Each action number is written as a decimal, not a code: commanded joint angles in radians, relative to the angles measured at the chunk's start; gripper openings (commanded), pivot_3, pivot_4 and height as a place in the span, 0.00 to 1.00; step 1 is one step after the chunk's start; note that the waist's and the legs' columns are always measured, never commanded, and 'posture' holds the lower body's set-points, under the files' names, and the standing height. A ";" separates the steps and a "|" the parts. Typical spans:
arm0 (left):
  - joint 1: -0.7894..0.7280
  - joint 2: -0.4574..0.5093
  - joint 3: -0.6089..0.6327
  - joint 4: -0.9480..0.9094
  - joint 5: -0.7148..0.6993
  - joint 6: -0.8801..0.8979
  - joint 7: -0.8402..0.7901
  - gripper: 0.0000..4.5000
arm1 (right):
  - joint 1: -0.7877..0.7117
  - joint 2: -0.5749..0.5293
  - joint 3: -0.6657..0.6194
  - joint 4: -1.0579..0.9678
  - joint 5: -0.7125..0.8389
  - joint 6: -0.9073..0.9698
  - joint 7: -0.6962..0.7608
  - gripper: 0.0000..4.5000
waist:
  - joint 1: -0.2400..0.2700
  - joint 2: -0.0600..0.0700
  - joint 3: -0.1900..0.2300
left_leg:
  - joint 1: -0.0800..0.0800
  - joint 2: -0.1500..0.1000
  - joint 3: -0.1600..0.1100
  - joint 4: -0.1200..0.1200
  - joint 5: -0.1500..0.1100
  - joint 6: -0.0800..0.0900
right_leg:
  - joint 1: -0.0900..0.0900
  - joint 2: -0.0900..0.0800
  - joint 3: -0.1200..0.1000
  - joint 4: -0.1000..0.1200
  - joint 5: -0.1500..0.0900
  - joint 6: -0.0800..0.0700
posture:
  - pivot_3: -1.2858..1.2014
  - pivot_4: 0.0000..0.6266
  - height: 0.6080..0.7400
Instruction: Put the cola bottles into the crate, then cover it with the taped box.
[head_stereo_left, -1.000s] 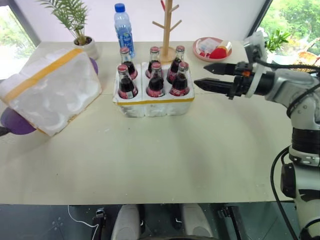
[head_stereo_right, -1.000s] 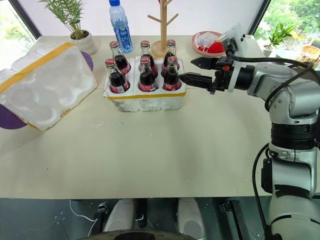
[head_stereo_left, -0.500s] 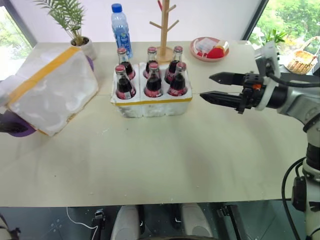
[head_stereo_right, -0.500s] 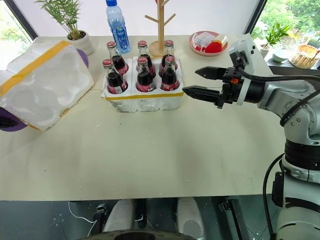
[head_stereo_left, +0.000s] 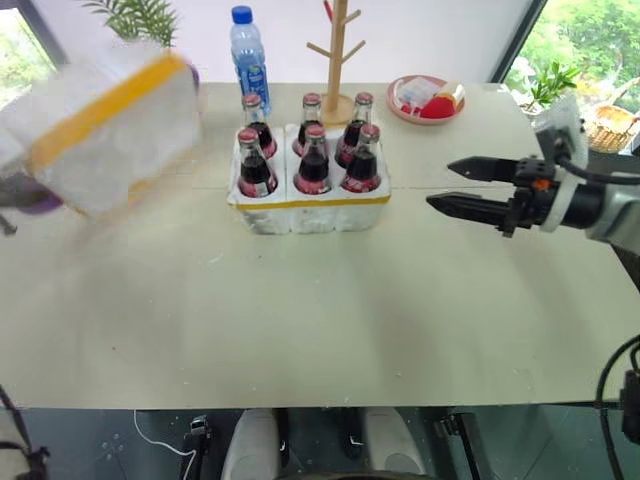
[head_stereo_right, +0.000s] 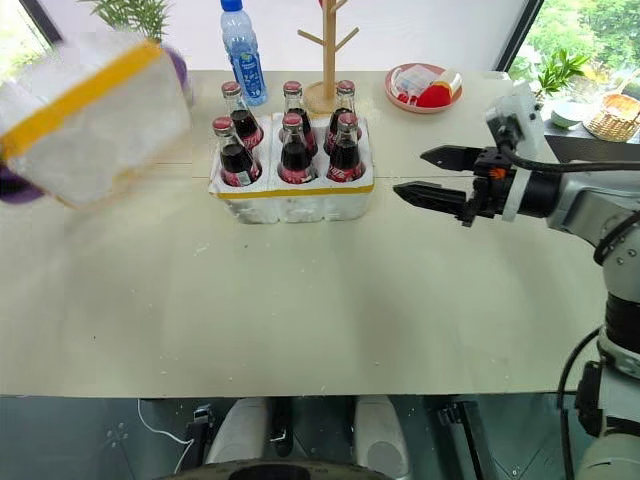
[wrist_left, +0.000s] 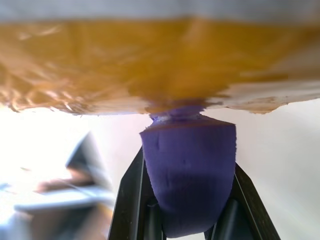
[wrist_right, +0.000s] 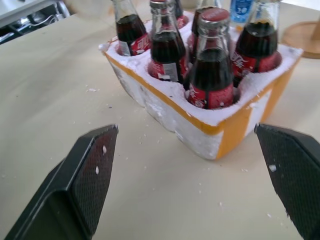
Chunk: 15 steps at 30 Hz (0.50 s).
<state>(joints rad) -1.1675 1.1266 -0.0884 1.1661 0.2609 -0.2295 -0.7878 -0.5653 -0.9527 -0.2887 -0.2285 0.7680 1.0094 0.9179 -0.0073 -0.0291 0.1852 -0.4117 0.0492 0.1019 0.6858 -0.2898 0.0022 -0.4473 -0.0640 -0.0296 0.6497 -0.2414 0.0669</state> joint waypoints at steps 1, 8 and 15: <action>-0.014 -0.034 0.042 -0.191 0.009 -0.157 0.227 0.07 | 0.009 -0.024 -0.054 -0.001 0.010 -0.011 -0.009 1.00 | -0.001 0.000 0.000 | 0.000 0.000 0.000 0.000 0.000 0.000 | 0.000 -0.001 0.000 0.000 0.000 0.001 | 0.52 0.24 1.00; 0.096 -0.151 0.010 -0.540 0.078 -0.224 0.353 0.07 | 0.066 -0.028 -0.070 0.000 0.007 -0.020 -0.018 1.00 | -0.006 0.000 0.000 | 0.001 -0.002 0.001 0.000 0.000 0.000 | 0.001 0.001 0.001 0.000 0.001 0.001 | 0.52 0.24 1.00; 0.219 -0.187 -0.062 -0.667 0.204 -0.220 0.382 0.07 | 0.088 -0.006 -0.090 -0.029 0.030 -0.013 -0.057 1.00 | -0.005 0.001 0.000 | 0.003 -0.001 0.002 0.000 0.000 0.000 | 0.001 0.003 0.003 0.000 0.001 0.001 | 0.52 0.24 1.00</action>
<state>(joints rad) -0.9504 0.9354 -0.1558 0.5352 0.4417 -0.4606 -0.4302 -0.4751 -0.9576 -0.3362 -0.2216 0.7717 1.0049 0.8676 -0.0122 -0.0282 0.1847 -0.4090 0.0481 0.1036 0.6859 -0.2895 0.0019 -0.4459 -0.0611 -0.0271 0.6496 -0.2406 0.0680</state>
